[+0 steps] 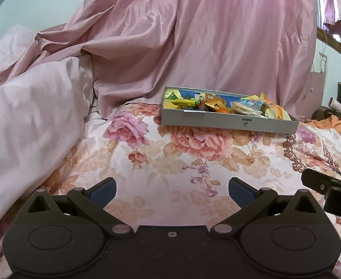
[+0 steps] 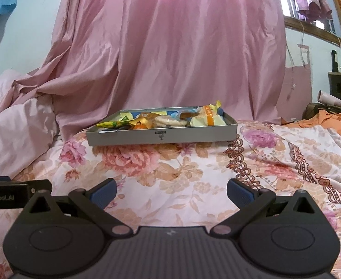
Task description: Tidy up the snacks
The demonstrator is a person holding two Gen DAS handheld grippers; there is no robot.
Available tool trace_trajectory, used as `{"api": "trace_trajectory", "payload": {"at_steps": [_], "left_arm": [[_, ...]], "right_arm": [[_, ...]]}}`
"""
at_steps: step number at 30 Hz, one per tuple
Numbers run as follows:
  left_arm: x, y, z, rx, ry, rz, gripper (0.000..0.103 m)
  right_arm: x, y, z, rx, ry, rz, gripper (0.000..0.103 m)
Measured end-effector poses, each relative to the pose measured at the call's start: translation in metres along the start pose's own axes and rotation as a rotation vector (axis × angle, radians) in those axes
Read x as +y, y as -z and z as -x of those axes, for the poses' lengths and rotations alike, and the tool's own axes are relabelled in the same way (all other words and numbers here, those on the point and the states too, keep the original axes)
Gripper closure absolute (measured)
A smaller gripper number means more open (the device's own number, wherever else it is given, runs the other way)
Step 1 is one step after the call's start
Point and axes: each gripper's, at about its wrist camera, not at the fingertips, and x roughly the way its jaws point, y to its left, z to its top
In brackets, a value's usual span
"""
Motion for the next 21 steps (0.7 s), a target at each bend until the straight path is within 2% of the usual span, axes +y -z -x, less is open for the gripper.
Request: {"api": "trace_trajectory", "payload": {"at_steps": [21], "left_arm": [[0.0015,0.0046,0.0018,-0.036,0.001,-0.002,0.001]], "right_arm": [[0.0002,0.0034,-0.0016,0.0,0.014,0.005,0.0]]}}
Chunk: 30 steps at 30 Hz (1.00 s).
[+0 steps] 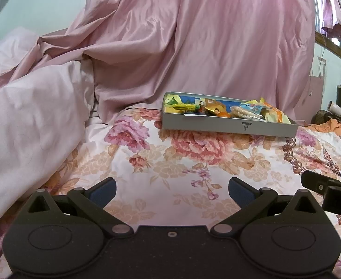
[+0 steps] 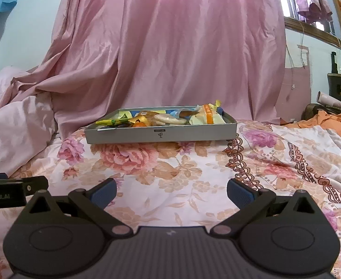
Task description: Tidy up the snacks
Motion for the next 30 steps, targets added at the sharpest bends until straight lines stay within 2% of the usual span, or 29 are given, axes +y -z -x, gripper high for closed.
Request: {"api": "trace_trajectory", "payload": {"at_steps": [30], "left_arm": [[-0.0004,0.0005,0.0004,-0.006,0.002,0.0,0.001]], "right_arm": [[0.0008,-0.0004,0.0002,-0.001,0.001,0.01,0.0]]}}
